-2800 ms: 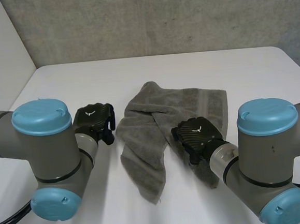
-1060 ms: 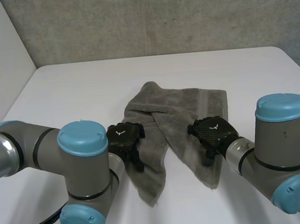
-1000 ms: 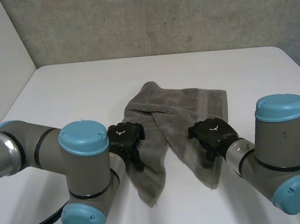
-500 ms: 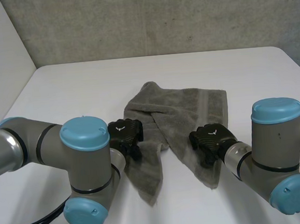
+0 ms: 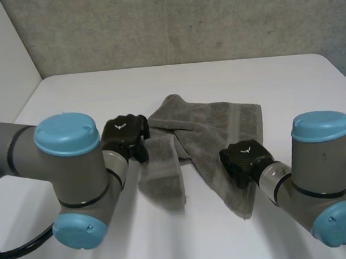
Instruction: Fold the towel.
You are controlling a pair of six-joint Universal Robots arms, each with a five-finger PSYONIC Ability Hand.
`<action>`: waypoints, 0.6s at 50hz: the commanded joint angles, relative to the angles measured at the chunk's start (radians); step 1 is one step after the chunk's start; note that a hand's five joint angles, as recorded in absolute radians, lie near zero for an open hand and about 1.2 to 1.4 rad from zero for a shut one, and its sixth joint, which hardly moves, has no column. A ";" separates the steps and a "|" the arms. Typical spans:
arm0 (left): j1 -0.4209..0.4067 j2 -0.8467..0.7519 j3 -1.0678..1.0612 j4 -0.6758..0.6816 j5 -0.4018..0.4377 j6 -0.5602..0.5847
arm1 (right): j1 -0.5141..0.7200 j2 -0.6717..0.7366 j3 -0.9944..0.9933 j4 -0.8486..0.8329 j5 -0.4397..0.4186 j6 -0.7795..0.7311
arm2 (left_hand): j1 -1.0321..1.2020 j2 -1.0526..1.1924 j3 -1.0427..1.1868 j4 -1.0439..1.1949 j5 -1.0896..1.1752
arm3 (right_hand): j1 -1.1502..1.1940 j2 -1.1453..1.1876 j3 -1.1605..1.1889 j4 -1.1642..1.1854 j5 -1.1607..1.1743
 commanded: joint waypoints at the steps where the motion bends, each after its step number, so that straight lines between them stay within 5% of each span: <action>1: 0.030 0.024 0.001 0.001 0.004 -0.001 | 0.002 -0.125 0.041 0.013 -0.013 -0.003 | -0.116 -0.124 -0.132 -0.117 -0.289 | -0.721 -0.711 -0.725 -0.725 -0.725; 12: 0.050 0.006 0.004 0.004 0.007 -0.001 | -0.015 -0.168 0.257 -0.036 -0.107 -0.012 | -0.122 -0.130 -0.138 -0.123 -0.295 | -0.929 -0.919 -0.934 -0.933 -0.933; 30: 0.050 -0.023 0.015 0.004 0.007 0.001 | -0.012 -0.162 0.308 -0.171 -0.102 -0.011 | -0.128 -0.136 -0.144 -0.129 -0.301 | -0.800 -0.790 -0.805 -0.804 -0.804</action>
